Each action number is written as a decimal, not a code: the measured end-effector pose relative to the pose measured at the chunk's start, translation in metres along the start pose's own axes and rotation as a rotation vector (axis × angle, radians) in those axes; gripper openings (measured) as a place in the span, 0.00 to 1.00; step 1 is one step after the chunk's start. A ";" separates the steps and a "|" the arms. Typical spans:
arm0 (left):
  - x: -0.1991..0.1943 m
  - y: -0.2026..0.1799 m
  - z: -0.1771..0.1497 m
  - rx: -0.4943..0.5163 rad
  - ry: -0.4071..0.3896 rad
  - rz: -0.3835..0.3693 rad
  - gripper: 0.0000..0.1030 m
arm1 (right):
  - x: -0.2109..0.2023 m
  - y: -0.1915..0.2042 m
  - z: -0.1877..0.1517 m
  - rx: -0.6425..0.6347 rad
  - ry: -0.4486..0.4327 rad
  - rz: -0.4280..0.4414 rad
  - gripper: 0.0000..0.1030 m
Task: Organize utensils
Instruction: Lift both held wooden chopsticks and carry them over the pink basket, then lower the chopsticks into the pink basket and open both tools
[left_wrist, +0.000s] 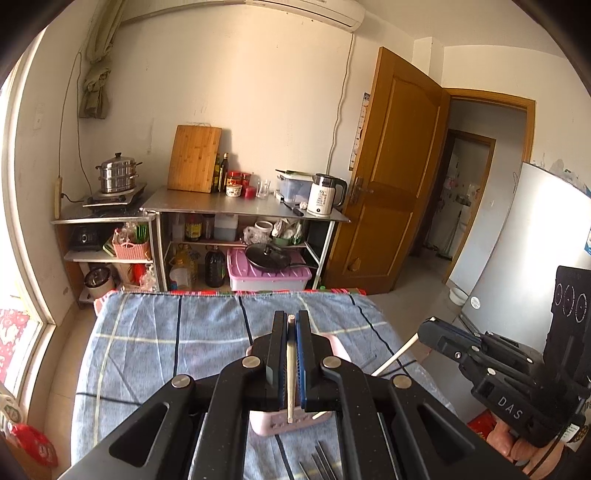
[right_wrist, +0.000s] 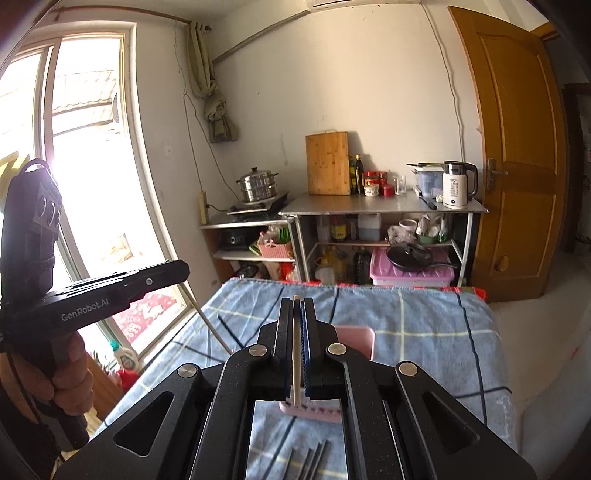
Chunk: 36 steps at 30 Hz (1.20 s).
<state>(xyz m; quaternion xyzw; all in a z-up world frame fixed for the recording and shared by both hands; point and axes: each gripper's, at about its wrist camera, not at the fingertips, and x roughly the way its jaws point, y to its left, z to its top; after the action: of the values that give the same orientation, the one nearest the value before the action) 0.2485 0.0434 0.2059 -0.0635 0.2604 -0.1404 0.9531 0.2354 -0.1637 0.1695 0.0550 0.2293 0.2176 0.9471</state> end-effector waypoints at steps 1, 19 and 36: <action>0.004 0.000 0.003 0.000 0.000 0.000 0.04 | 0.003 0.000 0.003 0.003 -0.002 -0.001 0.04; 0.086 0.030 -0.015 -0.036 0.118 0.016 0.04 | 0.069 -0.017 -0.016 0.036 0.109 -0.029 0.04; 0.106 0.042 -0.041 -0.032 0.179 0.022 0.10 | 0.095 -0.022 -0.038 0.032 0.212 -0.029 0.04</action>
<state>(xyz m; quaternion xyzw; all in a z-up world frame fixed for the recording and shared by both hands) 0.3249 0.0494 0.1123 -0.0632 0.3475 -0.1307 0.9264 0.3021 -0.1419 0.0926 0.0436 0.3325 0.2048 0.9196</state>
